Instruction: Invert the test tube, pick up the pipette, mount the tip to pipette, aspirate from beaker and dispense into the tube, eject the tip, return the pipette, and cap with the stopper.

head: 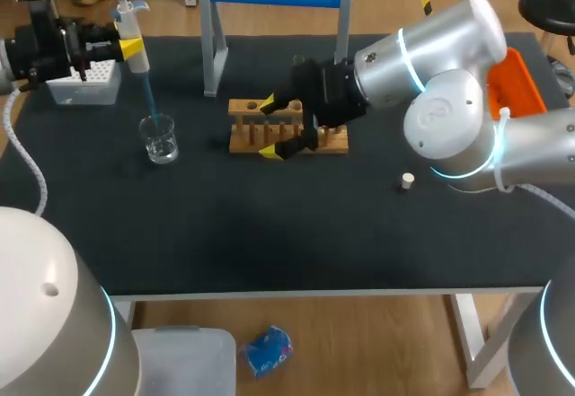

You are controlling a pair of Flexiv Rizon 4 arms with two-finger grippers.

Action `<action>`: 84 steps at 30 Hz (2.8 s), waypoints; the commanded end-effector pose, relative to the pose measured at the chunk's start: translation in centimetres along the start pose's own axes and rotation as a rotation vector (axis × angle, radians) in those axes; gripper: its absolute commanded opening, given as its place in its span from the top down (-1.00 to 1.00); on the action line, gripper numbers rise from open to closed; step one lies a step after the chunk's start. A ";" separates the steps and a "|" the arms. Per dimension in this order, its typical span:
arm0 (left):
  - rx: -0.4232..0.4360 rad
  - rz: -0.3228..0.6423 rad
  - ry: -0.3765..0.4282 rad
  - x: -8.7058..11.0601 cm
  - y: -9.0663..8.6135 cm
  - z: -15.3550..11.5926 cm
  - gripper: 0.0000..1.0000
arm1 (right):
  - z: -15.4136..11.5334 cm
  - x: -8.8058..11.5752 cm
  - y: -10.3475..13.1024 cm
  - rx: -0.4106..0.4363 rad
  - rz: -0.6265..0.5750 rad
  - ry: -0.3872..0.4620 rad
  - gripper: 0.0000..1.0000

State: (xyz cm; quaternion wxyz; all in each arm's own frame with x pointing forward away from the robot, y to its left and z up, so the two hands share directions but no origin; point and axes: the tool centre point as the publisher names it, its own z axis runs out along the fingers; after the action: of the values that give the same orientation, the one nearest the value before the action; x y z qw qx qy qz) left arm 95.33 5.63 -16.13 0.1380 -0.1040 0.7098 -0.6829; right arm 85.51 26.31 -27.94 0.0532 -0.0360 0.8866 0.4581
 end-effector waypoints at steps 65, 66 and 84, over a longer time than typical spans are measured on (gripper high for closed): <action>0.000 -0.013 -0.009 0.2 1.9 -0.2 1.00 | 17.5 -2.4 -3.1 -0.045 0.182 -0.169 -1.00; 0.001 -0.012 -0.011 0.2 2.0 -0.2 1.00 | 17.5 -2.4 -3.1 -0.045 0.182 -0.169 -1.00; -0.014 -0.011 -0.027 0.1 3.7 0.1 1.00 | 17.5 -2.4 -3.1 -0.045 0.182 -0.169 -1.00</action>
State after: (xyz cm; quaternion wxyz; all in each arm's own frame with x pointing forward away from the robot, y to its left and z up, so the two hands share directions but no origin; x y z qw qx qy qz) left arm 95.36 5.90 -19.46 0.1404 -0.1172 0.7143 -0.6755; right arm 89.31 38.71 -40.15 0.0857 0.0823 0.8680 0.4822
